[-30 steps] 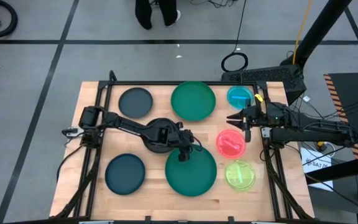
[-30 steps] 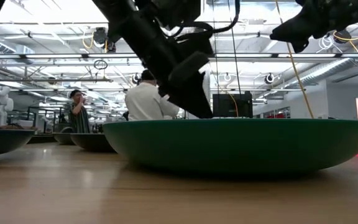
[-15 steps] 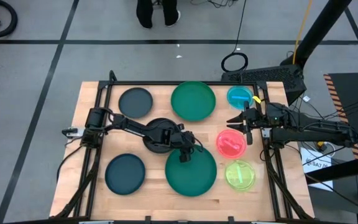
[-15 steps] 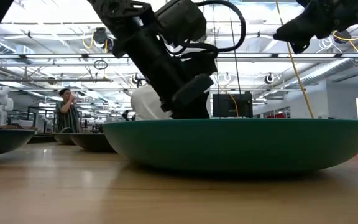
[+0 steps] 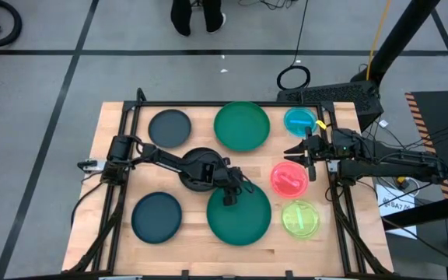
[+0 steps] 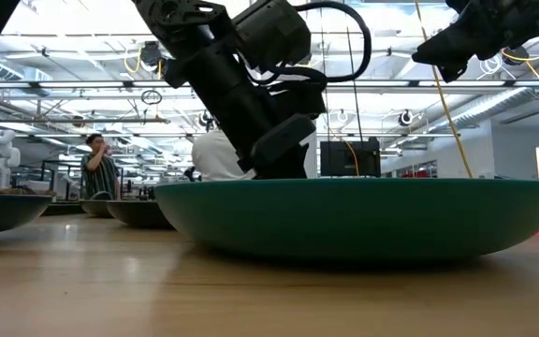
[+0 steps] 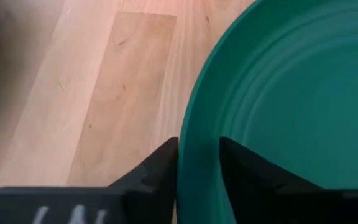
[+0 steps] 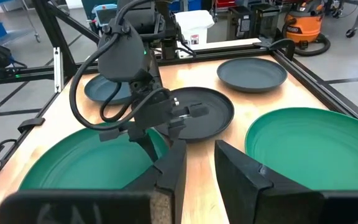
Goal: Stack plastic plates
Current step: Stack the bottom dark green plate on top of the other dark green plate
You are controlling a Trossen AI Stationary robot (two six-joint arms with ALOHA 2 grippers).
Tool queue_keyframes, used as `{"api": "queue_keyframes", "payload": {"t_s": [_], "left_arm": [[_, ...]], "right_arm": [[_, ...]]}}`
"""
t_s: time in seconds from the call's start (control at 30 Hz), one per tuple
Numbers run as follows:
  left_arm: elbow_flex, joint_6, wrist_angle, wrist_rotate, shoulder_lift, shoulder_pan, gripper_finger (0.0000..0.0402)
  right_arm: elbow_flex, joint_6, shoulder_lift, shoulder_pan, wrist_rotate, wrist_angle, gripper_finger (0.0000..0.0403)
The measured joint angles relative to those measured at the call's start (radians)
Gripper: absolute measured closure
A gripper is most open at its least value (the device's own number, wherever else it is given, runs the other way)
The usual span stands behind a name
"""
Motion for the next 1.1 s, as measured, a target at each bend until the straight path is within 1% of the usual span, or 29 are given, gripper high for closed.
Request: {"api": "queue_keyframes", "payload": {"t_s": [0.2,0.33,0.57,0.83,0.97,1.1], "left_arm": [[0.0,-0.027,0.002,0.007,-0.001,0.0,0.0346],[0.001,-0.045,0.012,0.014,-0.004,-0.001,0.0371],[0.001,-0.059,0.013,0.014,-0.004,-0.001,0.0378],[0.0,-0.126,-0.004,0.03,-0.022,0.002,0.038],[0.0,-0.156,-0.016,0.032,-0.053,0.006,0.0381],[0.0,-0.166,-0.04,0.037,-0.111,0.022,0.0384]], "right_arm": [[0.0,0.0,0.0,0.0,0.001,0.0,0.0326],[0.0,0.0,0.0,0.0,0.001,0.0,0.0326],[0.0,0.0,0.0,0.0,0.001,0.0,0.0326],[0.0,0.0,0.0,0.0,0.001,-0.003,0.0326],[0.0,0.0,0.0,0.0,0.001,-0.006,0.0326],[0.0,0.0,0.0,0.0,0.001,-0.007,0.0326]]}}
